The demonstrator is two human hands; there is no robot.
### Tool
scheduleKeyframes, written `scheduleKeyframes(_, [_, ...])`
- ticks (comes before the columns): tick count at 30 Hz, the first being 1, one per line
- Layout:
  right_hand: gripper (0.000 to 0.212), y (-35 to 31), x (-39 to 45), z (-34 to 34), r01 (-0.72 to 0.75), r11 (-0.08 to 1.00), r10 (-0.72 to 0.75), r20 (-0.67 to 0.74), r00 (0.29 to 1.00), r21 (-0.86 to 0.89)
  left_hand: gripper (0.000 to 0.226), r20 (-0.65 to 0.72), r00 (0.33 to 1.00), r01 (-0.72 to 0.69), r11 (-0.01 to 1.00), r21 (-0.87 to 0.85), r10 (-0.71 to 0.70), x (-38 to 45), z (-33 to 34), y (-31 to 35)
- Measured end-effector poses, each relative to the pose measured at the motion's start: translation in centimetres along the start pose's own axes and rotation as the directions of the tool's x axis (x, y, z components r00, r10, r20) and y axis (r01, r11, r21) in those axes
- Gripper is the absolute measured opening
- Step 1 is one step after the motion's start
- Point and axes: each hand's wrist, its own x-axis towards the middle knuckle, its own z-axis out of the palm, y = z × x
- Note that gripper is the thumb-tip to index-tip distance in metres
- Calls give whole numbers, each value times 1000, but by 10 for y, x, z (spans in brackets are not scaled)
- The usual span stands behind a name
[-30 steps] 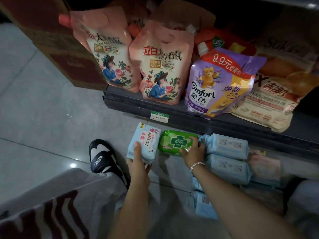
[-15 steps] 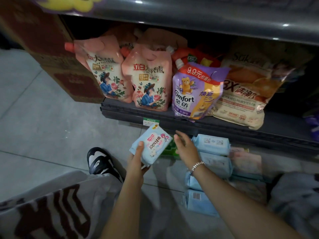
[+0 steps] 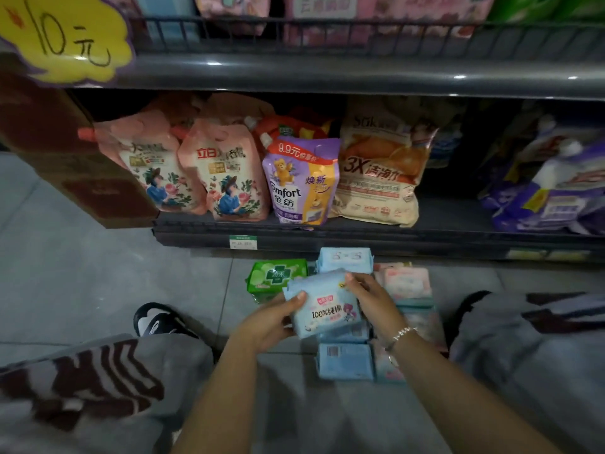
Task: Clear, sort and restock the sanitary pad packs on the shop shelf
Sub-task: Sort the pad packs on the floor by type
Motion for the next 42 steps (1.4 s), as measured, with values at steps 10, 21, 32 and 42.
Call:
scheduleKeyframes(10, [18,75,-14,-34,-82,970,131,-210,969,229,42,-33,983,181,926,331,-180,16,63,-32])
scheduleKeyframes(21, [18,109,13,-34,-178,959,231,-246,941,222,85,-267,963,94,958,272,-19,57,80,-74])
scheduleKeyframes(32, [19,114,22,-43,-243,954,272,-166,948,175,82,-287,958,52,979,199,8,57,74,-79])
scheduleKeyframes(42, [31,77,8,-44,-97,995,95,-225,970,0,65,-323,929,10,859,512,182,31,84,-41])
